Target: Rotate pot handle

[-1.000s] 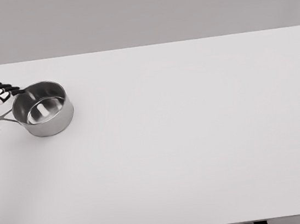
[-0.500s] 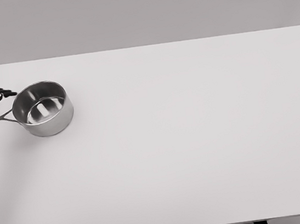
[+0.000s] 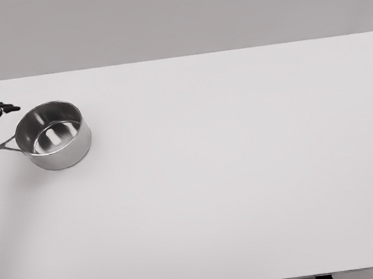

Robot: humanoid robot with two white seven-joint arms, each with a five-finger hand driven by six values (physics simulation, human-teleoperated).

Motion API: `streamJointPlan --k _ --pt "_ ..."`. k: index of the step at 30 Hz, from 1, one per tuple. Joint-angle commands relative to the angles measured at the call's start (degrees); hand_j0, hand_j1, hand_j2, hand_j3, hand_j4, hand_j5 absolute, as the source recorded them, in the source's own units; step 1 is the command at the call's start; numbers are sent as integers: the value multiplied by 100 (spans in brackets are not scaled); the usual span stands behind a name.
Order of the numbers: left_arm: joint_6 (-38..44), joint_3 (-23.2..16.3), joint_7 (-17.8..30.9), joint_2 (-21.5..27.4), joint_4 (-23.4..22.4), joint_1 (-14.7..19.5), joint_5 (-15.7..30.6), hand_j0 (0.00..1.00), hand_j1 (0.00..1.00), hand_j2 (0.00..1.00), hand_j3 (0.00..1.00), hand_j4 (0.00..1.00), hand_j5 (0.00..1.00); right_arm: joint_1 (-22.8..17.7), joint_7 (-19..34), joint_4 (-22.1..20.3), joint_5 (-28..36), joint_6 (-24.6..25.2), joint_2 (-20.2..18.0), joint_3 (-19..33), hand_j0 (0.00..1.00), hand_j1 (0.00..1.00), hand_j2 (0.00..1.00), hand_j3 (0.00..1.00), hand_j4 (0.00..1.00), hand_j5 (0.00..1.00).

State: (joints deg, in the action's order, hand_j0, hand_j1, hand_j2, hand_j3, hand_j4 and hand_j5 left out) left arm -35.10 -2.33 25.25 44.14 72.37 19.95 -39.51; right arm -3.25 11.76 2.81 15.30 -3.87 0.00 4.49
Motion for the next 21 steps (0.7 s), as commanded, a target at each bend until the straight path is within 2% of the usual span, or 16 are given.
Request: streamJointPlan --k 1,17,21 --pt "10 -109 -3 -28 -109 18 32 100 100 100 100 100 100 0 1 0 -1 0 0 0 100 100 100 100 100 100" --pt "10 -320 -3 -265 -882 598 23 100 100 100 100 100 100 0 1 0 -1 0 0 0 100 100 100 100 100 100" --pt "117 -355 -3 -336 -900 642 23 100 100 100 100 100 100 0 1 0 -1 0 0 0 100 100 100 100 100 100"
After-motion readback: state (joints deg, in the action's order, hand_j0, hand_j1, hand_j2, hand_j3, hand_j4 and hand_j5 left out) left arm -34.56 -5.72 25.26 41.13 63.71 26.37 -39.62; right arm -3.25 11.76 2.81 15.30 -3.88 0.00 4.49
